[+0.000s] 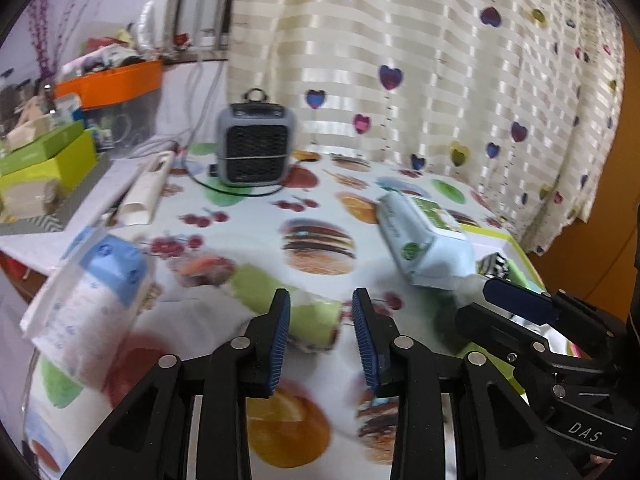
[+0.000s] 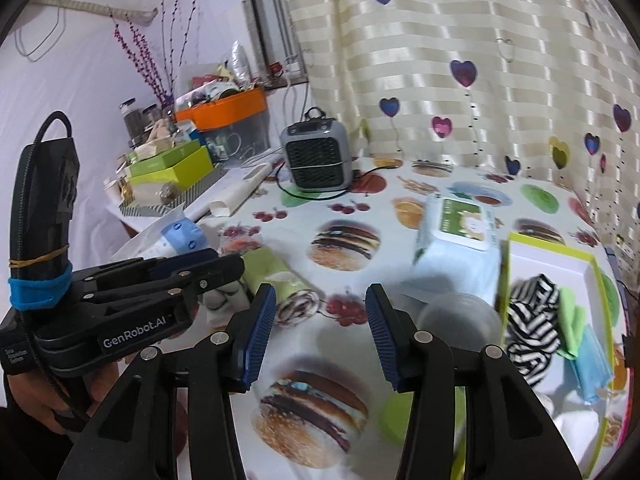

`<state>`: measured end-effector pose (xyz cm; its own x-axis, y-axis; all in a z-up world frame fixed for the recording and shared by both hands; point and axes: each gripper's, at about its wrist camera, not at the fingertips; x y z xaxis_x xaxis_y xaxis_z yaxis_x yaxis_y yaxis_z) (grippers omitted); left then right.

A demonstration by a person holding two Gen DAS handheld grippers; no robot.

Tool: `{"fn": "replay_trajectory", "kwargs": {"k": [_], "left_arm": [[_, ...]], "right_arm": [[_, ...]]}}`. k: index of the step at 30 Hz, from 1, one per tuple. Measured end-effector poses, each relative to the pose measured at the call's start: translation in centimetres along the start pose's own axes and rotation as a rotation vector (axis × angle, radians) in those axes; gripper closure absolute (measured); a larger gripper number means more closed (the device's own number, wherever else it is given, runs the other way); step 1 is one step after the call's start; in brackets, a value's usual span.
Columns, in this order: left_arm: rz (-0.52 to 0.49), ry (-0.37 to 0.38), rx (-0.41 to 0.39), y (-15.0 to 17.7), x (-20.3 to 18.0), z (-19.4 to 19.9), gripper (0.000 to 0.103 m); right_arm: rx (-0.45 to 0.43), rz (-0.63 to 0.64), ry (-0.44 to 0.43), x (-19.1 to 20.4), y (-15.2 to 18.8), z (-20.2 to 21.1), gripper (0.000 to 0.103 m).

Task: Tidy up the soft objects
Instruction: 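Move both open tools back over the pile, then grasp the grey sock with the left tool while the right tool grasps the rolled green towel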

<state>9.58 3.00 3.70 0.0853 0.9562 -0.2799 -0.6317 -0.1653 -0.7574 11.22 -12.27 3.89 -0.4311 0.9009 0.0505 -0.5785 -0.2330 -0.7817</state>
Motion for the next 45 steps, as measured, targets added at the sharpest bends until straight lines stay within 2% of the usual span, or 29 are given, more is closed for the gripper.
{"fn": "replay_trajectory", "kwargs": {"k": [1,2,10,14,16,24,35,42,45], "left_arm": [[0.010,-0.011,-0.010,0.1,0.6,0.3,0.060],[0.019,-0.021,-0.016,0.1,1.1,0.4,0.058],[0.078,-0.122,-0.024,0.4,4.8,0.4,0.057],[0.107,-0.163,-0.020,0.7,6.2,-0.2,0.050],[0.126,-0.171,-0.015,0.9,6.9,-0.6,0.049],[0.189,-0.118,0.036,1.8,8.8,-2.5,0.045],[0.215,-0.040,0.042,2.8,9.6,-2.6,0.044],[0.242,0.014,0.047,2.8,10.4,-2.7,0.044],[0.254,0.026,0.052,2.9,10.6,-2.9,0.044]], "right_arm": [[0.003,0.008,-0.003,0.3,-0.1,-0.3,0.055],[0.007,0.014,-0.007,0.7,-0.1,-0.6,0.055],[0.044,0.049,-0.024,2.8,-0.4,-2.9,0.055],[0.064,0.065,-0.024,3.5,-0.4,-4.0,0.055],[0.071,0.076,-0.023,4.0,-0.6,-4.5,0.055],[0.135,0.137,0.009,5.6,-0.9,-7.5,0.055],[0.210,0.187,0.025,6.3,-0.5,-10.7,0.055],[0.262,0.224,0.017,6.8,-0.2,-12.3,0.049],[0.273,0.201,0.011,6.7,-0.2,-12.6,0.049]]}}
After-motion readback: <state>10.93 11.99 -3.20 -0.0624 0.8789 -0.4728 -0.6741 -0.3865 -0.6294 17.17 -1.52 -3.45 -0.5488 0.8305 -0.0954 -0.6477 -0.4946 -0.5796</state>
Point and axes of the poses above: each gripper's, at about its wrist camera, not at the fingertips, and z roughly against the way its jaws point, x to its left, y to its underside, and after that the axes turned 12 degrees about y, right-handed
